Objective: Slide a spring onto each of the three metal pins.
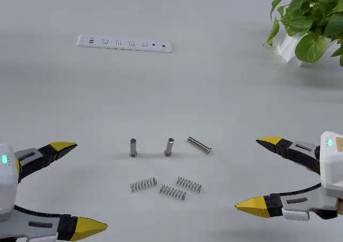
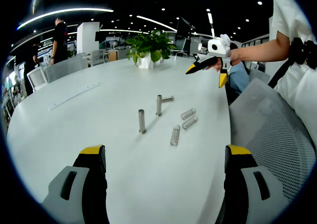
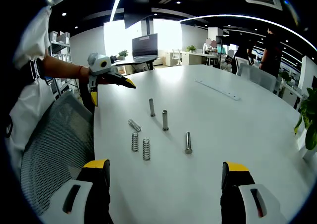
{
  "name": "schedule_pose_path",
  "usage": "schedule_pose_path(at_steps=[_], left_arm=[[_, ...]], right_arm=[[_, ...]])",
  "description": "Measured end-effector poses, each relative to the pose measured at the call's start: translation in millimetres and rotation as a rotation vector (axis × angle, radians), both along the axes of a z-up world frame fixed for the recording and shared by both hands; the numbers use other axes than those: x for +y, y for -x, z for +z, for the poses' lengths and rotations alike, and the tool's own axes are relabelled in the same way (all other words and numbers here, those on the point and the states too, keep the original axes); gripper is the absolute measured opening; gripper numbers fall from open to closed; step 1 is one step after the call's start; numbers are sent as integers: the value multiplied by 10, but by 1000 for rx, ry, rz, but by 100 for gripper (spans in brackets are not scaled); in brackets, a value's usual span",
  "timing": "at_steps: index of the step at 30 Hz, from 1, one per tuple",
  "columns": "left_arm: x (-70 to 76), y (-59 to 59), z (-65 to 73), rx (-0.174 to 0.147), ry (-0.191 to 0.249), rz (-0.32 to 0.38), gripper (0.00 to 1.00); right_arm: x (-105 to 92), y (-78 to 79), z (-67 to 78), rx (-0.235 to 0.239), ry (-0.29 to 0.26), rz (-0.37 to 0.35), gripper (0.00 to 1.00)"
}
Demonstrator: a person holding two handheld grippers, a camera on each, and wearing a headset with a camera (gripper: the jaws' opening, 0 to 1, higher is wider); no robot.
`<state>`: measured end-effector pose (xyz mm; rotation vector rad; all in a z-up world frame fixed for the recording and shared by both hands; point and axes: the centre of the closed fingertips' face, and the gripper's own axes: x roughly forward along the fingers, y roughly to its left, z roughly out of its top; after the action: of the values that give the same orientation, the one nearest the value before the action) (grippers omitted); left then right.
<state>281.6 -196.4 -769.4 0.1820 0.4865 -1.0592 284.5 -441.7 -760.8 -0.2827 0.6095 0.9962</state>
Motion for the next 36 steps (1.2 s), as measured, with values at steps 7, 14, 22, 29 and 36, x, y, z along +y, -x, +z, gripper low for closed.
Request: schedule_pose_path(at_steps=[7, 14, 22, 29, 36], left_arm=[[0, 2, 2, 2, -1, -1, 99], [8, -4, 2, 2, 0, 0, 99], [-1, -6, 0, 3, 0, -5, 99], [-7, -8, 16, 1, 5, -7, 99], [-11, 4, 14, 1, 6, -10, 99]], right_arm=[[13, -3, 9, 0, -1, 1, 93], [11, -8, 15, 1, 1, 1, 93], [2, -14, 21, 1, 5, 3, 93], [1, -22, 36, 1, 8, 5, 93], [25, -34, 34, 5, 13, 14, 92]])
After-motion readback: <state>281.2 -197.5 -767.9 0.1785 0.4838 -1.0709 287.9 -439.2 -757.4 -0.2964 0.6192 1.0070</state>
